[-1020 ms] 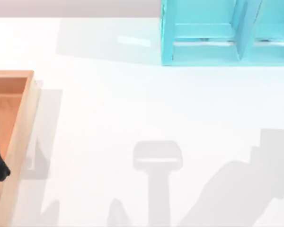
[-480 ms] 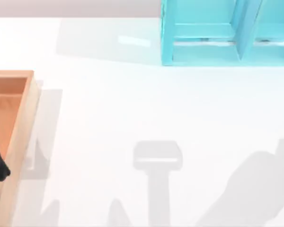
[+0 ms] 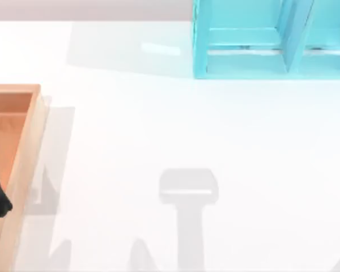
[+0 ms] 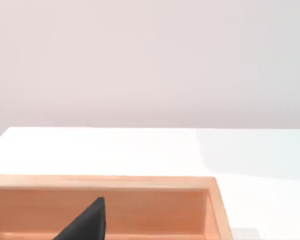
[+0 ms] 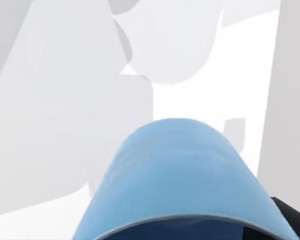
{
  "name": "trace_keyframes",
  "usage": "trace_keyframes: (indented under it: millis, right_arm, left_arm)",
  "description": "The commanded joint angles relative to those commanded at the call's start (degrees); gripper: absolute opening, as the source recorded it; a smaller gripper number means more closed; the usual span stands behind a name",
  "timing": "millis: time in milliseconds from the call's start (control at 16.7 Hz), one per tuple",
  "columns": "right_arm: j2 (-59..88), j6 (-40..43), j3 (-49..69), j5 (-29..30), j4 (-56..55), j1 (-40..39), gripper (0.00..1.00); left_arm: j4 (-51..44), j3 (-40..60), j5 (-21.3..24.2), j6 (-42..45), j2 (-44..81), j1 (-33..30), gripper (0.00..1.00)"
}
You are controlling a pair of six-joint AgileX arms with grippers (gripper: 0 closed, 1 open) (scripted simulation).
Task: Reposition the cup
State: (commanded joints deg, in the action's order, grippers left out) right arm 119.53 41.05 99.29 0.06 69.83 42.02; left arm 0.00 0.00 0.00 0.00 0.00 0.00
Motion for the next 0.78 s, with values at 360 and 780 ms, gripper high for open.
trace_keyframes:
  millis: [360, 780]
  right_arm:
    - [0.38, 1.70, 1.89, 0.01, 1.16, 1.62, 0.00]
    - [1.84, 0.97, -7.79, -0.01, -10.09, 0.90, 0.00]
  left_arm:
    - [0.00, 0.00, 0.00, 0.00, 0.00, 0.00, 1.00]
    - [0.00, 0.00, 0.00, 0.00, 0.00, 0.00, 1.00]
